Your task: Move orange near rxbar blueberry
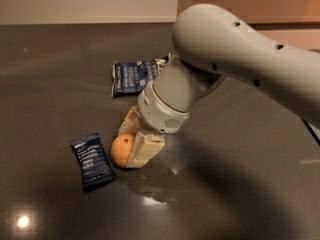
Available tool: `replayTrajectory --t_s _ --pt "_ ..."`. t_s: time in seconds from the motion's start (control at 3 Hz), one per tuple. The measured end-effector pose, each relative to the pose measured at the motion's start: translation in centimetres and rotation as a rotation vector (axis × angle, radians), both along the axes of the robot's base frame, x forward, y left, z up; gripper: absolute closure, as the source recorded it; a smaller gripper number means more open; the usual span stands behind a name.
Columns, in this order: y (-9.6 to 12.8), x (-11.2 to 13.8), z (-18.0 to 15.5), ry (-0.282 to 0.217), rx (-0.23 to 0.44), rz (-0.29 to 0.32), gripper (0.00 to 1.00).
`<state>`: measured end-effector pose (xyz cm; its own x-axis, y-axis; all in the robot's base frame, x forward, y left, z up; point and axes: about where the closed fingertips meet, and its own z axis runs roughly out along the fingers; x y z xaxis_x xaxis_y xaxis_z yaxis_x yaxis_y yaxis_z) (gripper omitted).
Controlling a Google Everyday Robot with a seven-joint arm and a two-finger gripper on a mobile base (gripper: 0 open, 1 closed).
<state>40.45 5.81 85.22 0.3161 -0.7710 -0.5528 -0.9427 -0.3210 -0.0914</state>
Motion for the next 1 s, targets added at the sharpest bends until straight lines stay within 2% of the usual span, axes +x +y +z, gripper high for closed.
replayTrajectory --t_s 0.33,0.67,1.0 --pt "0.09 -0.11 0.06 -0.002 -0.001 0.002 0.12" --pt "0.16 -0.20 0.11 -0.004 -0.003 0.004 0.00" --pt "0.17 -0.21 0.11 -0.004 -0.003 0.005 0.00"
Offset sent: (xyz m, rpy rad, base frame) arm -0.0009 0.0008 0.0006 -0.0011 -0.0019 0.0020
